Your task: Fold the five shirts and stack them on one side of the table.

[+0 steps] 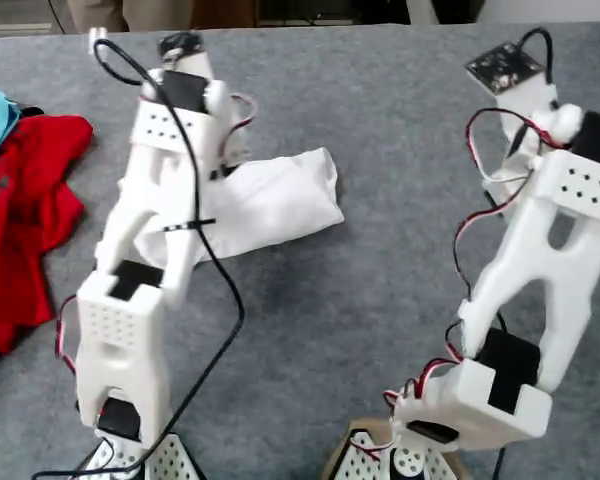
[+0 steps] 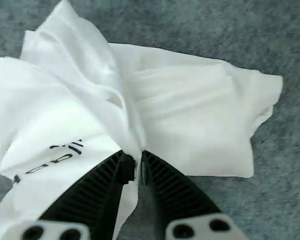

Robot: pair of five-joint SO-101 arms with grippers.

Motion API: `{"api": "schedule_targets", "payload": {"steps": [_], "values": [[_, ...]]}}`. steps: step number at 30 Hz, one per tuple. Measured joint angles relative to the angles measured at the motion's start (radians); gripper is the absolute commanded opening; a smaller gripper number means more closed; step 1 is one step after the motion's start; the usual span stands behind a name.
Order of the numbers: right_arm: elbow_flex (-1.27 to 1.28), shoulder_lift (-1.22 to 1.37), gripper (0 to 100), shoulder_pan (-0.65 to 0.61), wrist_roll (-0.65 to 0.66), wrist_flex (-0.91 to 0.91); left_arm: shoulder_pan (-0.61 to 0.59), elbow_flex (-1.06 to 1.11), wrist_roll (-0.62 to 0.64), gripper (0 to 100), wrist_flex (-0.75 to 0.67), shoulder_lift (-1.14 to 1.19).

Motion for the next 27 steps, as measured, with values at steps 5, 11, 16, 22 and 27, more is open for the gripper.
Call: {"api": "schedule_targets", "payload": {"steps": [5,11,16,22,27], "values": [[0.106,0.000,7.7,0.068,0.012,-0.068,0.069,-0.141,0.106,2,-0.057,0.132],[0.199,0.000,7.7,0.100,0.034,-0.126,0.117,-0.301,0.163,2,-0.084,0.281],[0.267,0.000,7.7,0.100,0.031,-0.189,0.178,-0.404,0.170,2,-0.084,0.330],[0.370,0.000,7.7,0.100,0.017,-0.279,0.255,-0.448,0.170,2,-0.094,0.334],[0.437,0.000,7.7,0.100,0.017,-0.338,0.281,-0.440,0.170,2,-0.169,0.334]]}}
